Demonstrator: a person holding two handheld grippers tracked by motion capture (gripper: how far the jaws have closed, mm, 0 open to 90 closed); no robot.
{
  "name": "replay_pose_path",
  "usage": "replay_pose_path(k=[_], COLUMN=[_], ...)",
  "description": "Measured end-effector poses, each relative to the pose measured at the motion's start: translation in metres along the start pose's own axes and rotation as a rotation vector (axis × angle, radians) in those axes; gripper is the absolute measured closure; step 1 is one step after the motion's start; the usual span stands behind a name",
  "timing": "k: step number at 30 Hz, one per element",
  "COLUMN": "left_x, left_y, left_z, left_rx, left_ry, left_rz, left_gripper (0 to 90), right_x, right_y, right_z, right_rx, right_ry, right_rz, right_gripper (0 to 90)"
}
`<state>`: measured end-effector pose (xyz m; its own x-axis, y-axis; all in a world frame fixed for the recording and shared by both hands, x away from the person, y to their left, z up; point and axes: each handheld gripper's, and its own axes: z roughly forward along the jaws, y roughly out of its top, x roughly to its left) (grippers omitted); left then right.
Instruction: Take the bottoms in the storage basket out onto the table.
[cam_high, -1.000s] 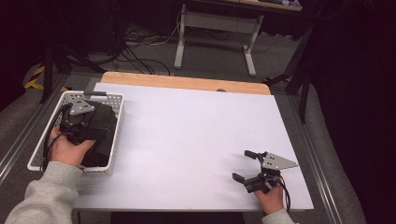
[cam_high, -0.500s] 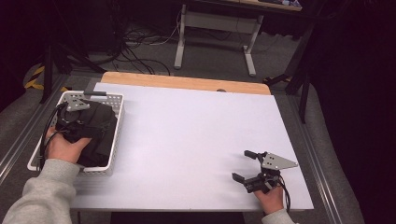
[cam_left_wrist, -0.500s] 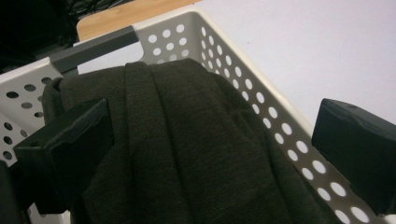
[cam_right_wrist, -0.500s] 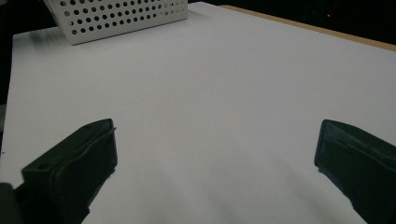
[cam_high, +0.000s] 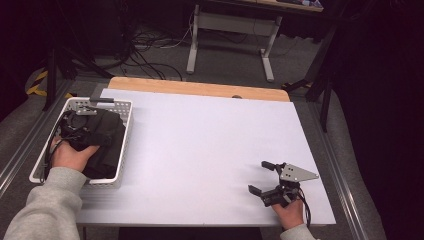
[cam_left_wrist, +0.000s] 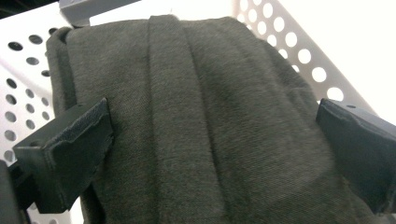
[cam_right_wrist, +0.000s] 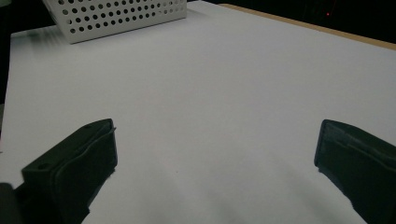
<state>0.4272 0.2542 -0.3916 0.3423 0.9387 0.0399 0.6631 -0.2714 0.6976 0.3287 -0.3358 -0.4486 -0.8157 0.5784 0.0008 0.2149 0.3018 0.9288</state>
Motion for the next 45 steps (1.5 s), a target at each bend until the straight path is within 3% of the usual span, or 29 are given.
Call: replay_pose_path(k=[2,10,14,18,37,41,45], left_x=[0.002,0.005,0.008,0.01,0.011,0.007,0.007], left_y=[-0.001,-0.002,-0.003,-0.003,-0.002,-0.002,-0.002], left_z=[0.003,0.01,0.019,0.021,0.031,0.037,0.04], left_rx=[0.026,0.073,0.138,0.148,0.218,0.25,0.271], left_ry=[0.027,0.028,-0.009,-0.025,-0.058,-0.031,-0.032], left_rz=[-0.006,-0.04,-0.082,-0.091,-0.097,-0.068,-0.051], left_gripper=[0.1,0.0,0.0,0.0,0.3,0.5,4.5], right_x=[0.0,0.0,0.0,0.0,0.0,0.001,0.001], right_y=[0.0,0.0,0.0,0.0,0.0,0.0,0.0], right_z=[0.0,0.0,0.001,0.001,0.002,0.002,0.002], right_rx=[0.0,0.002,0.003,0.004,0.011,0.012,0.011], right_ry=[0.0,0.001,0.003,0.004,0.009,0.016,0.013], right_rz=[0.0,-0.001,-0.002,-0.003,-0.007,-0.006,-0.009], right_gripper=[0.0,0.1,0.1,0.1,0.2,0.2,0.2])
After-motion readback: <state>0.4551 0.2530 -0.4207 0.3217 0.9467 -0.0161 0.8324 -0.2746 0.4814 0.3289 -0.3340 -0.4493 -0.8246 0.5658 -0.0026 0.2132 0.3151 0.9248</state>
